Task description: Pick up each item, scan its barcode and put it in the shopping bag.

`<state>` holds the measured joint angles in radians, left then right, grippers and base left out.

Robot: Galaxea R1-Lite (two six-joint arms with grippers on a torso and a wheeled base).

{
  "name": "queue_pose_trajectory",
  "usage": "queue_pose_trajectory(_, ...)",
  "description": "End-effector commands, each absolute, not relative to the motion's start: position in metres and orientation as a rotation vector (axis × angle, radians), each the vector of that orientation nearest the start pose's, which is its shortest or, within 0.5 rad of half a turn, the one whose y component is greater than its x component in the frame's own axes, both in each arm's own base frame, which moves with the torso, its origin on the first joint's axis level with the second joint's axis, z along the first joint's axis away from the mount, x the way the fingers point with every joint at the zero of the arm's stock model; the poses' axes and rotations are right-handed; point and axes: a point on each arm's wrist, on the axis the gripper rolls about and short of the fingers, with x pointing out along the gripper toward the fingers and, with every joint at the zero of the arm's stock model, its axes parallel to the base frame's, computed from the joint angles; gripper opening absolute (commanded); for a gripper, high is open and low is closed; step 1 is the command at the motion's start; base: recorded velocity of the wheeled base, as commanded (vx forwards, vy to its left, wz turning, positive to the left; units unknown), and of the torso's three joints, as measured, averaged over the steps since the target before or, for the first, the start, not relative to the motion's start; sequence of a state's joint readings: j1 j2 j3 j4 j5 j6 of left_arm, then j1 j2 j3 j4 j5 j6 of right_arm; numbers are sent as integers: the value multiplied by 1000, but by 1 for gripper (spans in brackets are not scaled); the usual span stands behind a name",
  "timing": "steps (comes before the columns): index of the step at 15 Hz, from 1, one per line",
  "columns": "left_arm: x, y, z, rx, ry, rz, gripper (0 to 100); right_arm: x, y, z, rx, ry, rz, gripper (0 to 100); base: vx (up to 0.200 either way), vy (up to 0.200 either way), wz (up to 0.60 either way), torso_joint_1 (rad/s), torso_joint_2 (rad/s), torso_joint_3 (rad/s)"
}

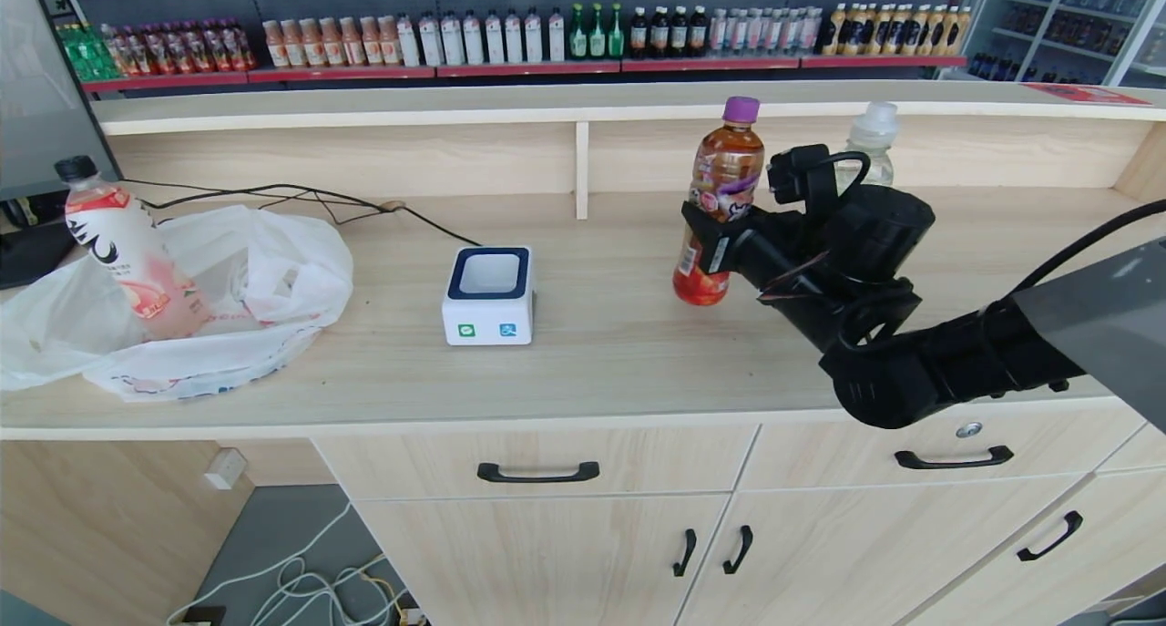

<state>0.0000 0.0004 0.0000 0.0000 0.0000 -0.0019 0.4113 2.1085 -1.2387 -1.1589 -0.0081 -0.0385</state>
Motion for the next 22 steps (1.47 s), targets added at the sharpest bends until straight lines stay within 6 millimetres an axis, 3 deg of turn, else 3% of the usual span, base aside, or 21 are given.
queue_pose_trajectory(1, -23, 0, 75, -2, 0, 0, 100, 364, 162, 223, 30, -323, 404, 0, 0, 0, 0, 0, 0, 0)
queue_pose_trajectory(11, -23, 0, 75, -2, 0, 0, 100, 228, 126, 246, 53, -351, 484, 0, 0, 0, 0, 0, 0, 0)
queue_pose_trajectory(14, -23, 0, 75, -2, 0, 0, 100, 206, 124, 258, 76, -400, 516, 0, 0, 0, 0, 0, 0, 0)
queue_pose_trajectory(16, -23, 0, 75, -2, 0, 0, 100, 195, 123, 252, 81, -395, 540, 0, 0, 0, 0, 0, 0, 0)
queue_pose_trajectory(22, -23, 0, 75, -2, 0, 0, 100, 192, 126, 240, 98, -402, 559, 0, 0, 0, 0, 0, 0, 0)
